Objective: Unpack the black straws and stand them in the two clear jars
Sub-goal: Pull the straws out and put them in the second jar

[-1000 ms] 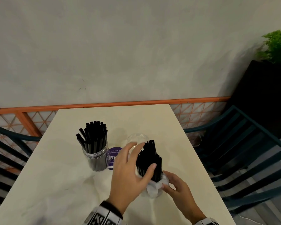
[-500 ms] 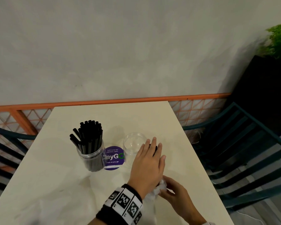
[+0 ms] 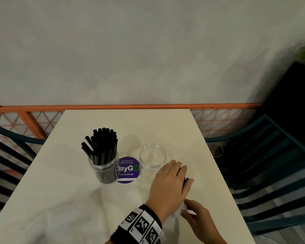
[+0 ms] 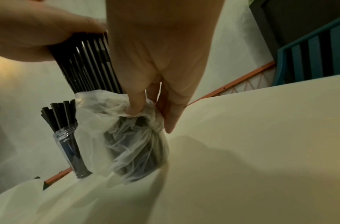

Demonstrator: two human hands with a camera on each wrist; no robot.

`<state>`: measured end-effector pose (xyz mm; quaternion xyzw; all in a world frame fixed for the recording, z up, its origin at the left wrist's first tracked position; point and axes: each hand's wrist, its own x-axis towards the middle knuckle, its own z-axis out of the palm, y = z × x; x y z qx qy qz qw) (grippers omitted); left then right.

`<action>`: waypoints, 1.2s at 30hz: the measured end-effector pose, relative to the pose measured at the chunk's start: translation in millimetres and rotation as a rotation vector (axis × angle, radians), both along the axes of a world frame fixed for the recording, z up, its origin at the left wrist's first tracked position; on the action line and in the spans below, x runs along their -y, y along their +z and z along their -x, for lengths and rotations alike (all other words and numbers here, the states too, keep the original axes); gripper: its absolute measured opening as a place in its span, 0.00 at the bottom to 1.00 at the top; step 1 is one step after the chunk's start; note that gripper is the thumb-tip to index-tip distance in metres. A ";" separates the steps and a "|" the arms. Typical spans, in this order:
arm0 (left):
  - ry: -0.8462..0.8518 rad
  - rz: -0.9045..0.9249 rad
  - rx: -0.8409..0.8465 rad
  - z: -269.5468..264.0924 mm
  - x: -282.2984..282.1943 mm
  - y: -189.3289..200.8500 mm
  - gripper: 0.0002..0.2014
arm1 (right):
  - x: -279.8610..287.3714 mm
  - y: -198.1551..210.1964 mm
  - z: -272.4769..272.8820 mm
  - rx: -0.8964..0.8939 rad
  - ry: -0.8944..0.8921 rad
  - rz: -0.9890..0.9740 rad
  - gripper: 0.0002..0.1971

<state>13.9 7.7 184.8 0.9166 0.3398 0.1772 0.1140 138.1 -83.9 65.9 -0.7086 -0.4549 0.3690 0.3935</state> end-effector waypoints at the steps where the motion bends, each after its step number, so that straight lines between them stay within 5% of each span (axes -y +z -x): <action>1: 0.001 0.010 0.076 3.6 -2.6 0.1 0.18 | 0.3 3.3 0.7 0.001 -0.020 -0.007 0.25; 4: 0.018 0.136 0.321 14.7 -15.0 7.3 0.17 | -0.9 24.2 -4.4 0.036 -0.126 -0.066 0.14; 7: 0.035 0.201 0.455 25.7 -31.6 17.1 0.19 | -10.0 56.3 -22.7 0.277 -0.211 -0.157 0.17; 14: 0.117 0.354 0.467 20.3 -76.7 8.6 0.23 | -62.8 133.8 -44.2 0.773 -0.273 -0.489 0.20; 18: 0.233 0.539 0.509 13.3 -88.9 -14.5 0.37 | -102.7 141.5 -47.4 0.916 -0.168 -0.571 0.16; 22: 0.269 0.565 0.494 13.9 -88.4 -37.6 0.51 | -124.2 142.3 -47.9 1.031 -0.008 -0.628 0.18; 25: 0.292 0.496 0.479 12.7 -90.5 -43.8 0.49 | -130.5 146.4 -48.8 1.067 0.057 -0.670 0.17; 29: 0.349 0.251 0.251 14.6 -94.6 -56.8 0.50 | -135.5 149.7 -45.6 1.165 0.132 -0.681 0.16; 33: 0.357 0.343 0.131 17.1 -90.6 -67.9 0.56 | -139.3 151.7 -39.2 1.259 0.219 -0.690 0.17; 36: 0.374 0.419 0.124 18.6 -85.0 -67.3 0.50 | -141.6 156.3 -34.6 1.316 0.294 -0.713 0.17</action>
